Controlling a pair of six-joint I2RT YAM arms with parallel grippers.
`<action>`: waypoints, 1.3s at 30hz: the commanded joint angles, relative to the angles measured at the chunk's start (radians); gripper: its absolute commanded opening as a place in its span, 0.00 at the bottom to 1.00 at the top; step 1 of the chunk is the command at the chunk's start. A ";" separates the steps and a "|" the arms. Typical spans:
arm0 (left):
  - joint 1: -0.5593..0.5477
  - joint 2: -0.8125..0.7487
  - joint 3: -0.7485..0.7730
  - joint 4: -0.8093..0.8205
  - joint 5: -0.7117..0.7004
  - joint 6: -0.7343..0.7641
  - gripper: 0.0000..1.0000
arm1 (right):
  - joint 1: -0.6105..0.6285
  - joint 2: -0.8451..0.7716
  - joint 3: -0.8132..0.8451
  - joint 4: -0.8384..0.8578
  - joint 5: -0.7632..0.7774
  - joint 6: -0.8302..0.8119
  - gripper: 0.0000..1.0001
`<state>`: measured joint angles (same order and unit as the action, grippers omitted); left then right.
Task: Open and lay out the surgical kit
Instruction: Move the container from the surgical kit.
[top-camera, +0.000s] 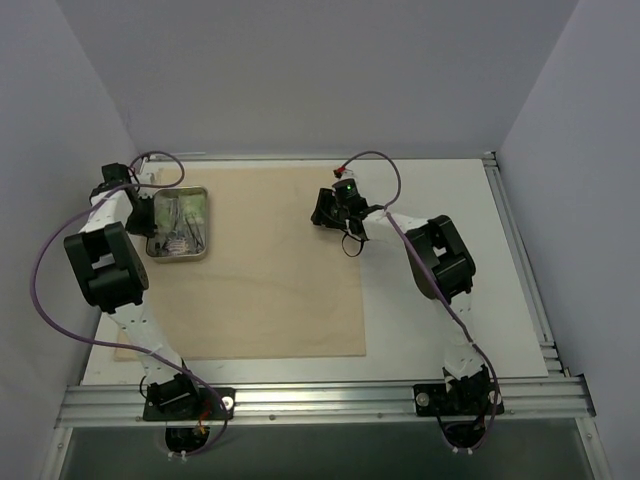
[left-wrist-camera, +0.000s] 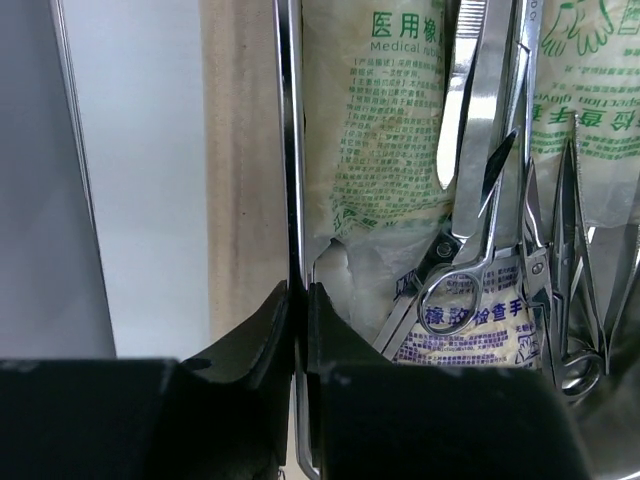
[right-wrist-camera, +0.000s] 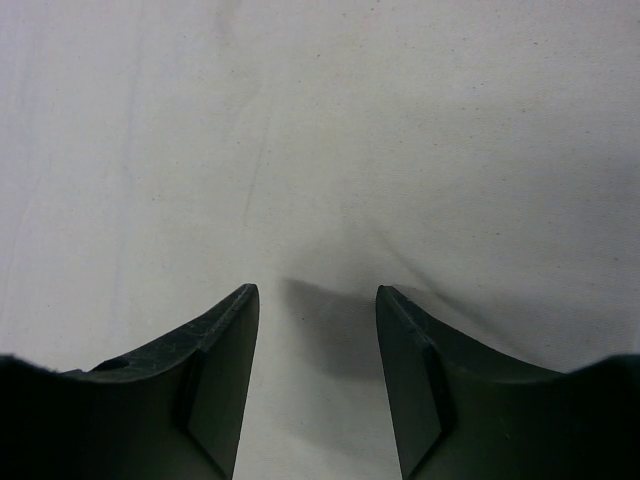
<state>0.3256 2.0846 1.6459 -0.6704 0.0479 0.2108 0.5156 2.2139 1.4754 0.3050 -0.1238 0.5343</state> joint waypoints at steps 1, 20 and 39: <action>-0.013 -0.017 0.060 0.034 0.013 0.070 0.02 | -0.005 -0.023 -0.050 -0.084 -0.011 0.007 0.47; -0.013 0.229 0.406 -0.087 -0.022 0.090 0.02 | -0.009 -0.033 -0.056 -0.112 0.003 -0.025 0.47; -0.040 0.121 0.448 -0.120 -0.089 0.113 0.48 | -0.009 -0.039 -0.067 -0.110 -0.013 -0.030 0.47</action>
<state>0.3019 2.3142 2.0445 -0.7971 -0.0162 0.3046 0.5110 2.1914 1.4342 0.3294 -0.1253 0.5194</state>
